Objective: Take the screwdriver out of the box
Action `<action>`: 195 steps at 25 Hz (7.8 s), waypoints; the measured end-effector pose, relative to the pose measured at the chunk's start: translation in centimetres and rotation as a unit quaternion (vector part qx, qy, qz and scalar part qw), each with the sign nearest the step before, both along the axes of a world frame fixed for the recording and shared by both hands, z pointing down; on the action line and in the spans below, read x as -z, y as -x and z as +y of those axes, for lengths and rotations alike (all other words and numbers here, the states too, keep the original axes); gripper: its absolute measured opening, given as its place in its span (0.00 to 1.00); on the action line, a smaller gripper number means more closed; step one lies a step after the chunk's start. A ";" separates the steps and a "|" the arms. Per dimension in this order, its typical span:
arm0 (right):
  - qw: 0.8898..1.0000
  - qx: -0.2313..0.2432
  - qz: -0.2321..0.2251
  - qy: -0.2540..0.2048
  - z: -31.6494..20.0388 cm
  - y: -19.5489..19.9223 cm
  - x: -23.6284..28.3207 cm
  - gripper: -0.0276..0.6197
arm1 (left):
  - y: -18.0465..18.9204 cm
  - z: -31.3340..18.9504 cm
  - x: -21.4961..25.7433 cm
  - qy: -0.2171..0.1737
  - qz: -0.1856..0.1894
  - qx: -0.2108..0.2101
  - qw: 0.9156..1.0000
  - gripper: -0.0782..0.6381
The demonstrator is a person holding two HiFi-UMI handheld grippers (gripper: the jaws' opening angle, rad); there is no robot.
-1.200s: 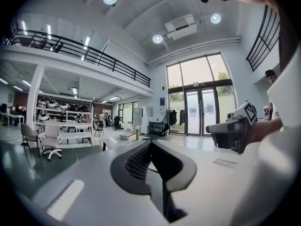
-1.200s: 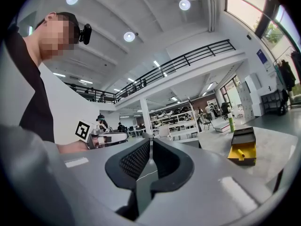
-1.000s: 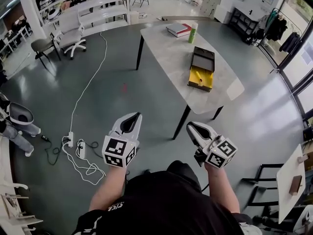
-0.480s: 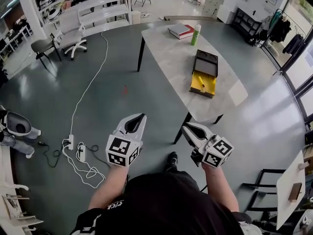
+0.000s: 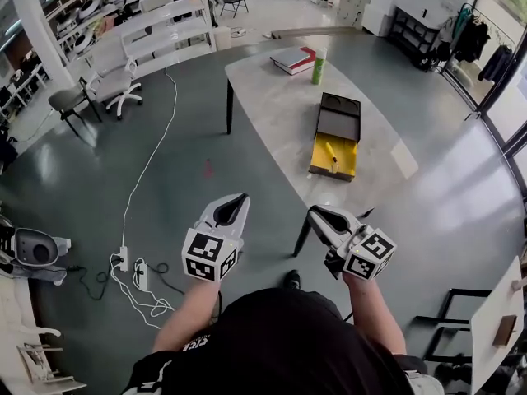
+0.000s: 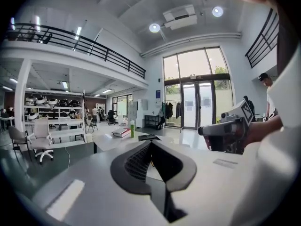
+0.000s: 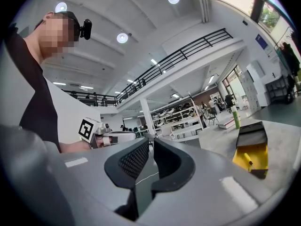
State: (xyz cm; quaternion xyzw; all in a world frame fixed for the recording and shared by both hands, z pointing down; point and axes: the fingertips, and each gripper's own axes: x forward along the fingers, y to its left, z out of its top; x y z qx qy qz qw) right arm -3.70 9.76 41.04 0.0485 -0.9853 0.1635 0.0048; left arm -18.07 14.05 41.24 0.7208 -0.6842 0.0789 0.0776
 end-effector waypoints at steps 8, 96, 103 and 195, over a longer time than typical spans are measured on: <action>1.000 0.000 0.002 0.012 -7.6 -3.8 -1.0 0.12 | -2.7 -8.1 -0.4 0.003 0.004 0.001 1.000 0.11; 0.947 -0.279 0.005 0.157 -32.7 -10.1 -11.0 0.10 | -13.8 -42.5 -25.6 0.270 -0.204 -0.473 0.813 0.26; 0.942 -0.294 0.010 0.163 -33.0 -10.9 -11.1 0.10 | -13.9 -42.5 -29.9 0.292 -0.273 -0.524 0.752 0.28; 0.965 -0.256 0.003 0.052 -35.7 -8.6 -2.2 0.06 | -10.3 -42.8 -2.7 0.031 0.012 -0.353 0.935 0.20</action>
